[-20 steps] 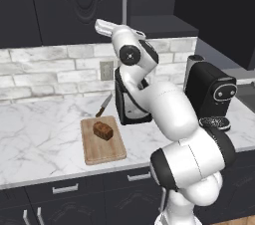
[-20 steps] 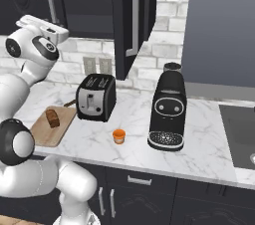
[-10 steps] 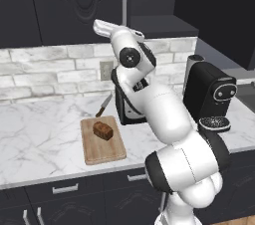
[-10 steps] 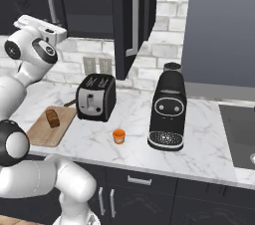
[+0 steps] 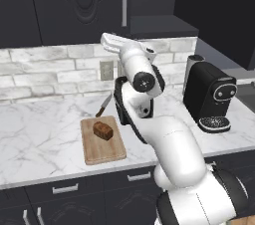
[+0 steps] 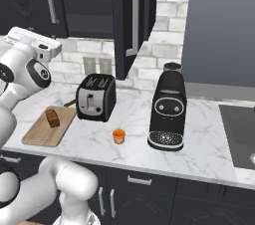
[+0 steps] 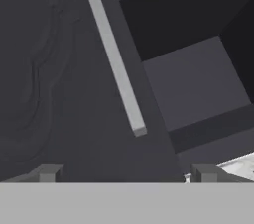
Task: Pick the bread, place it on the cutting board, pick the jam, place it on the counter, and close the cabinet.
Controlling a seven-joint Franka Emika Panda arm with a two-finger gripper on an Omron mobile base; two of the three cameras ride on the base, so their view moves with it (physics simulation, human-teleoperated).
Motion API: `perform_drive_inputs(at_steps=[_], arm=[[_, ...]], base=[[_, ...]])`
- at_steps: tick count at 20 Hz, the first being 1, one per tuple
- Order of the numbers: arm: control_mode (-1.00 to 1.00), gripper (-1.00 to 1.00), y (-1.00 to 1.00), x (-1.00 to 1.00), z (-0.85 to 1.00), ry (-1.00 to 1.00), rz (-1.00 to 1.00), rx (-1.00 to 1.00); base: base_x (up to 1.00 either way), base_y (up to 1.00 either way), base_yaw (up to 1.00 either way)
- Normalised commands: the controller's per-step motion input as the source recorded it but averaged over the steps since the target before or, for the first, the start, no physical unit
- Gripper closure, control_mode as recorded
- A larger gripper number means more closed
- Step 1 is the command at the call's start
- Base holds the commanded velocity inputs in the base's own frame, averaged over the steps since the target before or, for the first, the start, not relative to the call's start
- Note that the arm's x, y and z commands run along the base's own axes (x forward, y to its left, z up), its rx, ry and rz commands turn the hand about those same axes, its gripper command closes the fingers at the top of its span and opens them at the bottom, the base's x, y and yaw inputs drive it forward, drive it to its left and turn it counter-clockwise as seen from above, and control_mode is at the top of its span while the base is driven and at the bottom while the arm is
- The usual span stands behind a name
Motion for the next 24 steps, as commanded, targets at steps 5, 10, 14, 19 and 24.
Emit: perform_drive_inputs(at_steps=[5,10,14,19,24], arm=[[-1.0,-1.0,-0.34,-0.97,0.35,0.0,0.02,0.0],[-1.0,-1.0,-0.33,-0.9,0.47,0.04,0.01,0.0],[-1.0,-1.0,-0.3,-0.92,0.5,0.07,0.0,0.0],[-1.0,-1.0,-0.4,-0.85,0.19,0.04,0.0,0.0],[-1.0,-1.0,-0.54,-0.79,0.01,0.0,0.0,0.0]], base=[[0.0,0.0,0.0],[0.0,0.0,0.0],[0.0,0.0,0.0],[0.0,0.0,0.0],[0.0,0.0,0.0]])
